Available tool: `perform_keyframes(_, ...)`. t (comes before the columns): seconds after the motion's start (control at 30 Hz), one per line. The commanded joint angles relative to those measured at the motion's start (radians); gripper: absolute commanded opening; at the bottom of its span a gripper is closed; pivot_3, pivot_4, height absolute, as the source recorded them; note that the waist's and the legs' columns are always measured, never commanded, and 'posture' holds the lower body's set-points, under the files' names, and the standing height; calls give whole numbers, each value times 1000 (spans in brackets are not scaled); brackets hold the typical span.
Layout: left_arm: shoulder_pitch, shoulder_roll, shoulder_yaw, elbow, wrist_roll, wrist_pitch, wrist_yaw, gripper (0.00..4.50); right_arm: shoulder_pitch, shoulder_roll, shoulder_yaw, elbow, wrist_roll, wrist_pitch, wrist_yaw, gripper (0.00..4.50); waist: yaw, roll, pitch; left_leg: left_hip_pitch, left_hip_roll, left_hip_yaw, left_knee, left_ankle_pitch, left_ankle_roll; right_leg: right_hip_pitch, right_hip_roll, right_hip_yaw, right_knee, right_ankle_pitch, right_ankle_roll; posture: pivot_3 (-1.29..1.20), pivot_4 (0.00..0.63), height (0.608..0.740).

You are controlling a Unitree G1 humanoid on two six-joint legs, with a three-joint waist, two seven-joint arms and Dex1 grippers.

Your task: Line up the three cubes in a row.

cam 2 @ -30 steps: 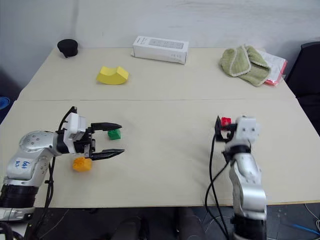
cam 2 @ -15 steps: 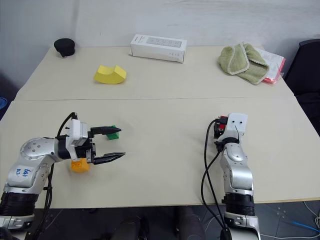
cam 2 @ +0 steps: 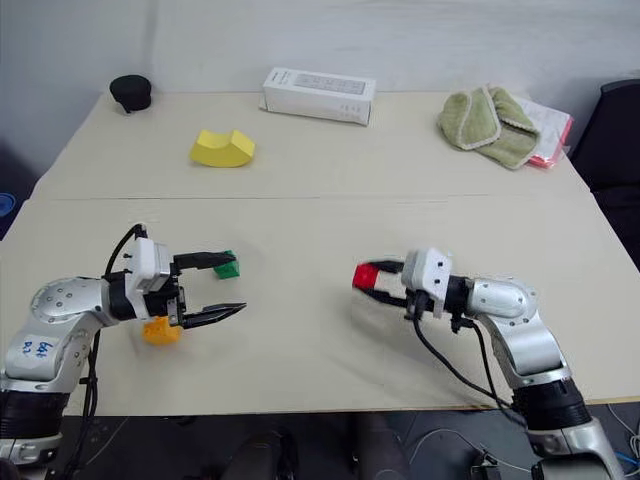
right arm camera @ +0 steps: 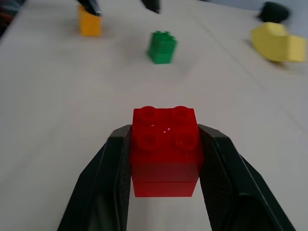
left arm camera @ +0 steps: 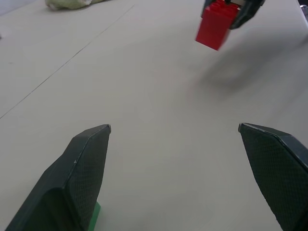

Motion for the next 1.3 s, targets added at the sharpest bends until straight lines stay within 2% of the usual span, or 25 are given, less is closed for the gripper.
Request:
perform_keyframes(0.03,-12,14,6,-16,1,-4,-4,4500,-57,17,28,108,1,-30,109,1480,5,0,0,0,0,0,1,0,0,0,0,0,0,0,0,0,150,740)
perform_keyframes(0.2,25,30,31,-52,-8,15,7,4500,-100,77,42,255,-61,-127,132,1480,13,0,0,-1,0,0,3,0,-2,0,0,0,1,0,0,0,150,740)
perform_keyframes(0.37,81,53,63,-71,-18,27,6,4500,-97,101,44,266,-73,-133,128,1480,13,0,0,-1,0,1,4,0,-1,0,-1,0,0,0,0,0,150,740)
perform_keyframes(0.4,86,54,67,-72,-19,28,8,4500,-95,106,41,262,-74,-143,123,2040,13,0,0,-1,0,0,4,0,-1,0,-1,0,1,0,0,0,150,740)
perform_keyframes(0.43,89,53,72,-71,-19,28,13,4500,-90,105,38,250,-67,-133,126,2199,13,0,0,-1,0,0,4,0,-1,0,-1,0,1,0,0,0,150,740)
perform_keyframes(0.53,94,47,86,-51,-14,19,24,4500,-74,93,19,206,-54,-139,124,3154,14,0,0,-1,0,0,4,0,-1,0,-1,0,1,0,0,0,150,740)
perform_keyframes(0.63,123,47,173,-8,-37,36,60,4500,-2,56,-61,56,22,-77,84,4254,14,0,0,-1,0,0,4,-1,-1,0,-1,0,1,0,0,0,150,740)
perform_keyframes(0.67,135,49,200,0,-42,43,69,4500,26,45,-82,17,35,-67,72,4462,15,0,0,-1,0,0,4,-1,-2,0,-1,0,1,0,0,0,150,740)
perform_keyframes(0.8,224,77,380,109,-69,64,92,4500,209,35,-215,-169,115,4,-66,4462,13,0,0,-1,1,0,4,-1,-2,0,-1,-1,0,0,0,0,150,740)
perform_keyframes(0.9,302,96,482,228,-65,58,91,4500,294,167,-341,-204,260,-160,-61,4462,8,0,0,0,1,0,4,-2,-1,0,-1,0,1,0,-1,0,150,740)
perform_keyframes(0.93,322,100,491,241,-66,70,86,4500,313,162,-344,-203,241,-173,-53,4462,8,0,0,0,1,0,3,-4,2,0,-1,-1,1,0,-1,0,150,740)
perform_keyframes(0.97,345,108,491,255,-56,78,81,4500,335,145,-338,-197,181,-181,-65,4462,10,1,0,0,1,0,3,-5,2,0,-1,-1,2,0,-1,0,150,740)
perform_keyframes(1.03,373,113,491,281,-37,54,67,4500,385,87,-316,-210,206,-111,-3,4462,17,0,0,1,0,0,3,-6,4,0,-2,0,2,0,-1,0,150,740)
perform_keyframes(1.1,362,107,489,275,-54,55,64,4500,406,101,-333,-203,230,-106,-38,4462,24,-2,-1,0,0,-1,4,-6,4,1,-4,-1,1,0,-1,0,150,740)
perform_keyframes(1.3,128,102,315,179,-79,112,44,4500,366,130,-315,-204,205,-114,-103,4462,41,-2,-2,1,0,-3,5,-6,3,4,-5,-4,1,0,-2,0,150,740)
